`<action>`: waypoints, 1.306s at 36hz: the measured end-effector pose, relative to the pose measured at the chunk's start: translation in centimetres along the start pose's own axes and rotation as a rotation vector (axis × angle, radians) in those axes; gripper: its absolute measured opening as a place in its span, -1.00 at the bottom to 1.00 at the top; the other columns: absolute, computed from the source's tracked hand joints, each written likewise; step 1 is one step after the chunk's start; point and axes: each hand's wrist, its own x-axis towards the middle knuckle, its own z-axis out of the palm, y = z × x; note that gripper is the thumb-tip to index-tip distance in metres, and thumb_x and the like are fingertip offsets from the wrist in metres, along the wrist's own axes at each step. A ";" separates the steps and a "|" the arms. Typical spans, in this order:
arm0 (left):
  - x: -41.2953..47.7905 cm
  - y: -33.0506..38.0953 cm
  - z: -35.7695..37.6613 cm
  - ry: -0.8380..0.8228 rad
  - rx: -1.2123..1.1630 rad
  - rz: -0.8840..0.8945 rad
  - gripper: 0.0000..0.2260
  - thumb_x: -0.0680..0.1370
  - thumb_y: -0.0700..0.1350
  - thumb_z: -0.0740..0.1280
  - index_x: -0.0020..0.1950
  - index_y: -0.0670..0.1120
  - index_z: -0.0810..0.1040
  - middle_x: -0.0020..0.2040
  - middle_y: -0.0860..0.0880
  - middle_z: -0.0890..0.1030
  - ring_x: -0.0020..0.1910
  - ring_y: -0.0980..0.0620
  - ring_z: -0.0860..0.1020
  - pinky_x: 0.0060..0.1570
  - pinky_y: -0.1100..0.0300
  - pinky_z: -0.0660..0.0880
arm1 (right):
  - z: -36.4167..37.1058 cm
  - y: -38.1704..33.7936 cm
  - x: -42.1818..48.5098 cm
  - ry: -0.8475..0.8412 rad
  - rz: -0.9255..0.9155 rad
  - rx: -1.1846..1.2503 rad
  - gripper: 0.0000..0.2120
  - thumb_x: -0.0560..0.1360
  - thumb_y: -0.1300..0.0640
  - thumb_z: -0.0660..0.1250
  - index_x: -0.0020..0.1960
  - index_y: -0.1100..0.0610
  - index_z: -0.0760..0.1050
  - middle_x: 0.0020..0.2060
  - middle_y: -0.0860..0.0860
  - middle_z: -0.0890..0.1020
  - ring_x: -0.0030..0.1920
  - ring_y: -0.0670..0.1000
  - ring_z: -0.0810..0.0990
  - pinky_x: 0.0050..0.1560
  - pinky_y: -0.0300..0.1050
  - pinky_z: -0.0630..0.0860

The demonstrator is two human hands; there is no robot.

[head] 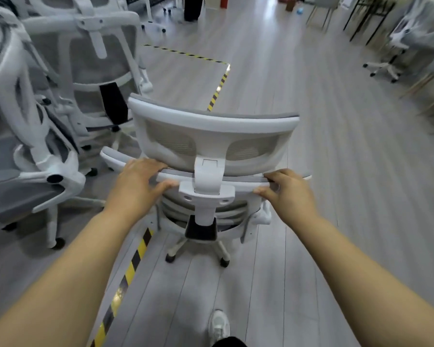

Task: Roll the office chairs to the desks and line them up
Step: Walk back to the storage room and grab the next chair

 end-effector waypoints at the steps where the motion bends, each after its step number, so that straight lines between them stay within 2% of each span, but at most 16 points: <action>1: 1.2 0.3 0.5 -0.003 -0.010 0.001 -0.70 0.47 0.00 0.40 0.19 0.03 0.55 0.17 -0.01 0.56 0.22 -0.06 0.39 0.16 0.05 0.34 | -0.3 0.6 1.4 -0.001 -0.002 0.000 -0.55 0.43 -0.09 0.41 0.23 0.13 0.54 0.13 0.03 0.55 0.16 0.10 0.48 0.12 -0.04 0.44; 5: 6.2 1.2 2.6 -0.036 -0.036 0.018 -0.70 0.50 -0.02 0.37 0.23 0.04 0.53 0.19 0.02 0.55 0.23 -0.03 0.38 0.20 0.05 0.36 | -1.3 3.0 6.9 -0.019 -0.013 -0.007 -0.54 0.42 -0.10 0.41 0.23 0.12 0.54 0.14 0.03 0.55 0.19 0.11 0.46 0.11 -0.05 0.43; 12: 15.3 2.9 5.9 -0.035 -0.025 0.015 -0.67 0.53 0.00 0.32 0.28 -0.01 0.50 0.27 0.01 0.52 0.29 0.04 0.33 0.37 0.01 0.25 | -2.6 6.1 16.6 -0.033 -0.003 0.024 -0.56 0.42 -0.09 0.41 0.22 0.11 0.55 0.11 0.02 0.54 0.17 0.12 0.46 0.05 -0.08 0.41; 16: 21.0 3.2 7.9 -0.006 -0.007 0.049 -0.68 0.53 -0.01 0.33 0.26 -0.05 0.52 0.24 -0.02 0.55 0.23 0.08 0.33 0.38 0.01 0.21 | -2.8 7.4 22.3 -0.023 0.005 0.024 -0.57 0.42 -0.09 0.42 0.21 0.09 0.55 0.11 0.00 0.53 0.17 0.09 0.46 0.01 -0.13 0.36; 20: 27.3 2.5 10.1 0.000 0.044 0.097 -0.67 0.52 0.03 0.34 0.24 -0.06 0.54 0.20 -0.02 0.56 0.22 0.03 0.38 0.35 0.05 0.17 | -2.9 8.6 27.8 -0.010 0.039 0.058 -0.55 0.40 -0.07 0.44 0.22 0.10 0.55 0.13 -0.01 0.53 0.18 0.06 0.47 0.13 -0.11 0.39; 23: 32.3 1.5 11.8 -0.025 0.062 0.150 -0.67 0.51 0.07 0.34 0.20 -0.05 0.56 0.16 -0.03 0.59 0.20 -0.02 0.43 0.37 -0.04 0.21 | -2.9 9.6 31.9 0.000 0.060 0.045 -0.57 0.40 -0.06 0.45 0.22 0.08 0.55 0.13 -0.04 0.53 0.18 0.02 0.45 0.03 -0.22 0.29; 26: 37.2 1.2 12.9 -0.025 0.054 0.171 -0.68 0.50 0.07 0.36 0.18 -0.07 0.57 0.14 -0.05 0.59 0.18 -0.06 0.45 0.34 -0.10 0.25 | -2.9 9.9 36.3 0.014 0.076 0.053 -0.58 0.40 -0.04 0.46 0.20 0.09 0.55 0.09 -0.05 0.53 0.16 0.00 0.46 -0.02 -0.24 0.27; 30: 43.8 1.3 13.7 -0.022 0.037 0.165 -0.68 0.50 0.04 0.37 0.17 -0.10 0.58 0.16 -0.07 0.59 0.17 -0.04 0.41 0.34 -0.06 0.26 | -3.1 10.0 42.6 0.004 0.101 0.081 -0.57 0.39 -0.03 0.47 0.21 0.10 0.55 0.00 -0.12 0.47 0.14 -0.01 0.47 0.02 -0.27 0.26; 35: 51.1 1.3 15.1 -0.015 0.022 0.164 -0.68 0.51 0.01 0.35 0.17 -0.16 0.59 0.18 -0.15 0.56 0.15 0.01 0.31 0.27 0.13 0.20 | -2.6 10.8 50.0 0.012 0.114 0.083 -0.55 0.37 -0.04 0.48 0.20 0.11 0.56 0.09 -0.02 0.54 0.15 0.01 0.47 0.05 -0.28 0.26; 37: 54.1 1.5 15.7 -0.025 0.029 0.184 -0.66 0.49 0.03 0.31 0.14 -0.17 0.59 0.14 -0.16 0.57 0.13 -0.01 0.34 0.21 0.12 0.23 | -2.5 11.1 52.9 0.016 0.123 0.083 -0.55 0.37 -0.04 0.48 0.19 0.12 0.56 0.09 -0.01 0.54 0.15 0.01 0.47 0.02 -0.29 0.26; 40: 58.6 1.3 16.8 -0.045 0.031 0.150 -0.71 0.53 -0.05 0.35 0.20 -0.14 0.56 0.21 -0.13 0.54 0.22 -0.10 0.38 0.32 0.05 0.21 | -2.3 11.4 57.4 0.019 0.119 0.082 -0.55 0.38 -0.04 0.48 0.20 0.13 0.55 0.09 0.00 0.54 0.16 0.02 0.47 0.03 -0.28 0.26; 47: 68.4 0.2 18.8 -0.006 0.031 0.126 -0.70 0.54 -0.05 0.32 0.26 -0.08 0.53 0.26 -0.06 0.51 0.27 -0.04 0.34 0.32 0.13 0.19 | -1.8 12.1 68.0 0.028 0.072 0.100 -0.56 0.39 -0.02 0.47 0.20 0.15 0.56 0.10 0.03 0.54 0.14 0.04 0.49 0.11 -0.26 0.29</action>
